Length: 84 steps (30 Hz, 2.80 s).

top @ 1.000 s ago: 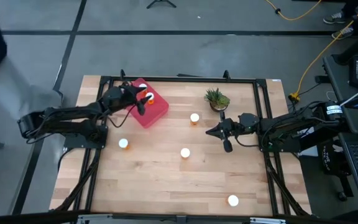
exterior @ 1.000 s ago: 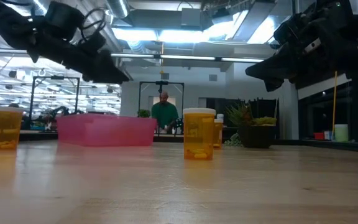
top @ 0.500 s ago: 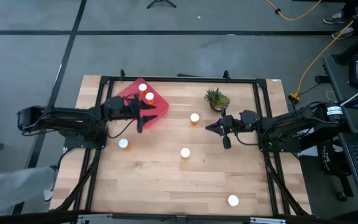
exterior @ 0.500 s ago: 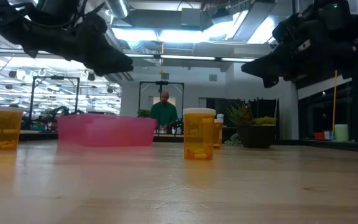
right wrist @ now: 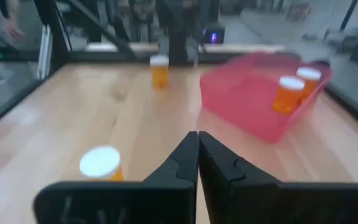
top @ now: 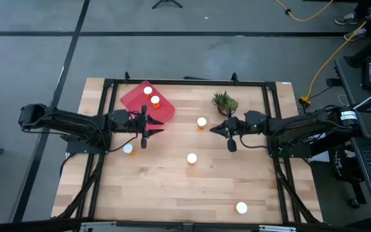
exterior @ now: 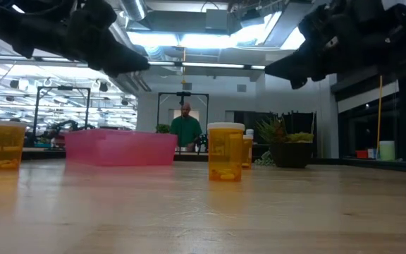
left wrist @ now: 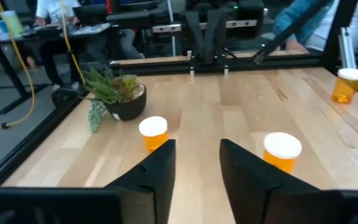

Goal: Pick and place pill bottles into a basket
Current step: Put the orange pill bottle into the red container

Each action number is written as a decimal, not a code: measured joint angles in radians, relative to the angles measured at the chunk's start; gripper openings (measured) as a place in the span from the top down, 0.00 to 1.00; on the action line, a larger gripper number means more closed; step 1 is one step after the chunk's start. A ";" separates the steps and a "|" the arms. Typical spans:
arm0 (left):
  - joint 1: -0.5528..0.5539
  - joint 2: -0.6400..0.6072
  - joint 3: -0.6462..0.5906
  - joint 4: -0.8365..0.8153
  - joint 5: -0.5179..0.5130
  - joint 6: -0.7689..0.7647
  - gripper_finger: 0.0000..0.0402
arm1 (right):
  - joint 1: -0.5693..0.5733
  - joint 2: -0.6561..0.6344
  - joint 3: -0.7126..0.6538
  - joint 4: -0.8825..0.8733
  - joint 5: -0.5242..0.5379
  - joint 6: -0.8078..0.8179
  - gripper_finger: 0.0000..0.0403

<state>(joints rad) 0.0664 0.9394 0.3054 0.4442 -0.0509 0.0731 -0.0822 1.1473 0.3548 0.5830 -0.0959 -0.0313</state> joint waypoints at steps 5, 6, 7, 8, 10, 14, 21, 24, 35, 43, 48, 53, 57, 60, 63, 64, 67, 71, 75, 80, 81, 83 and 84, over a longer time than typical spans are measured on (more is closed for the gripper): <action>-0.035 0.000 0.000 0.000 -0.001 0.027 0.81 | 0.000 0.000 0.073 -0.143 0.000 -0.001 0.96; -0.041 0.000 0.000 -0.001 -0.001 0.027 0.83 | 0.000 0.000 0.083 -0.157 0.000 -0.001 0.96; -0.047 0.000 0.000 -0.002 0.000 0.027 0.85 | 0.000 0.000 0.090 -0.166 0.000 -0.001 0.96; -0.053 0.000 0.000 -0.005 0.002 0.027 0.87 | 0.000 0.000 0.095 -0.168 0.000 -0.003 0.96; -0.063 0.000 0.000 -0.015 0.021 0.032 0.92 | 0.000 0.000 0.102 -0.169 0.000 -0.006 0.96; -0.085 0.001 0.000 -0.052 0.050 0.053 0.99 | 0.000 0.000 0.102 -0.194 0.000 -0.003 0.96; -0.099 0.001 0.000 -0.061 0.047 0.047 0.99 | 0.000 0.000 0.102 -0.290 0.000 0.025 0.86; -0.099 0.001 0.000 -0.061 0.043 0.045 0.99 | 0.003 0.000 0.102 -0.314 0.000 0.028 0.78; -0.099 0.001 0.000 -0.061 0.043 0.019 0.98 | 0.003 0.045 0.102 -0.393 0.096 0.132 0.45; -0.099 0.001 0.000 -0.061 0.043 0.019 0.97 | 0.003 0.141 0.101 -0.359 0.105 0.125 0.28; -0.099 0.001 0.000 -0.061 0.043 0.019 0.94 | 0.002 0.226 0.100 -0.304 0.165 0.102 0.25; -0.099 0.001 0.000 -0.065 0.043 -0.005 0.88 | 0.002 0.318 0.100 -0.209 0.184 0.102 0.25; -0.099 0.001 0.000 -0.088 0.033 -0.010 0.80 | 0.003 0.368 0.100 -0.146 0.246 0.099 0.25; -0.099 0.001 0.000 -0.092 -0.014 -0.010 0.73 | -0.004 0.393 0.100 -0.129 0.290 0.110 0.25; -0.099 0.001 0.000 -0.093 -0.053 -0.010 0.68 | -0.015 0.422 0.100 -0.109 0.290 0.155 0.25; -0.099 0.001 0.000 -0.094 -0.061 -0.010 0.66 | -0.019 0.432 0.100 -0.105 0.290 0.159 0.25; -0.099 0.001 0.000 -0.100 -0.068 -0.008 0.64 | -0.021 0.475 0.100 -0.052 0.290 0.161 0.25; -0.099 0.001 0.000 -0.100 -0.068 -0.008 0.62 | -0.023 0.546 0.100 0.061 0.290 0.158 0.25; -0.099 0.001 0.000 -0.102 -0.068 -0.008 0.62 | -0.037 0.606 0.100 0.115 0.290 0.186 0.25; -0.099 0.001 0.000 -0.104 -0.068 -0.008 0.62 | -0.049 0.646 0.101 0.137 0.290 0.207 0.25; -0.099 0.001 0.000 -0.105 -0.068 -0.008 0.62 | -0.049 0.648 0.101 0.140 0.291 0.207 0.25; -0.099 0.001 0.000 -0.105 -0.068 -0.008 0.62 | -0.049 0.655 0.101 0.153 0.293 0.207 0.25; -0.099 0.001 0.000 -0.105 -0.068 -0.008 0.62 | -0.049 0.658 0.100 0.160 0.293 0.207 0.25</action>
<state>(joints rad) -0.0322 0.9401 0.3054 0.3395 -0.1192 0.0647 -0.1310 1.8058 0.4553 0.7430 0.1966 0.1761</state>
